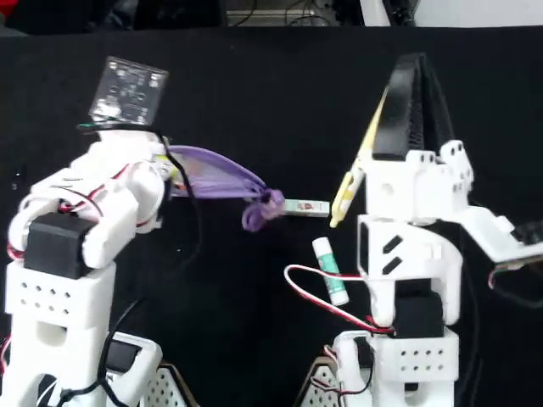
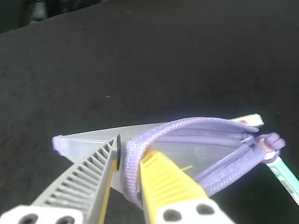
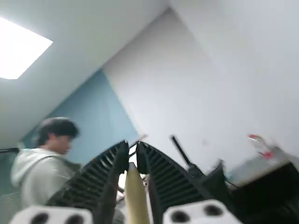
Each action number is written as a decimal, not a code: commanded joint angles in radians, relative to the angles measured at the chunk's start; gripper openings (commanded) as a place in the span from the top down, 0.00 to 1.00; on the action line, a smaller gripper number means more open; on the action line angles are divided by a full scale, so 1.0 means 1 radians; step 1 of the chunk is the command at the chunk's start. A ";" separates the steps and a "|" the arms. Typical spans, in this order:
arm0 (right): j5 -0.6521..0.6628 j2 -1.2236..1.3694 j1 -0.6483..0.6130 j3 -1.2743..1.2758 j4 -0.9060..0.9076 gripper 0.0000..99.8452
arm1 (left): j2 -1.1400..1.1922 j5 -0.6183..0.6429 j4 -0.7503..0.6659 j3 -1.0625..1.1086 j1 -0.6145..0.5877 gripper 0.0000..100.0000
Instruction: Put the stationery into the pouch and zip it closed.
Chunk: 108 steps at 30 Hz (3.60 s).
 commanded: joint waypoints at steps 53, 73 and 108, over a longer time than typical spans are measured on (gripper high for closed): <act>1.536 -0.021 0.473 0.321 0.911 0.83 | 0.026 0.017 -0.203 0.254 -0.456 0.97; 2.088 0.526 0.483 0.084 1.157 0.83 | 0.026 0.021 -0.196 0.263 -0.430 0.97; 2.475 1.290 0.644 -0.203 0.806 0.97 | 0.021 0.021 -0.199 0.282 -0.380 0.97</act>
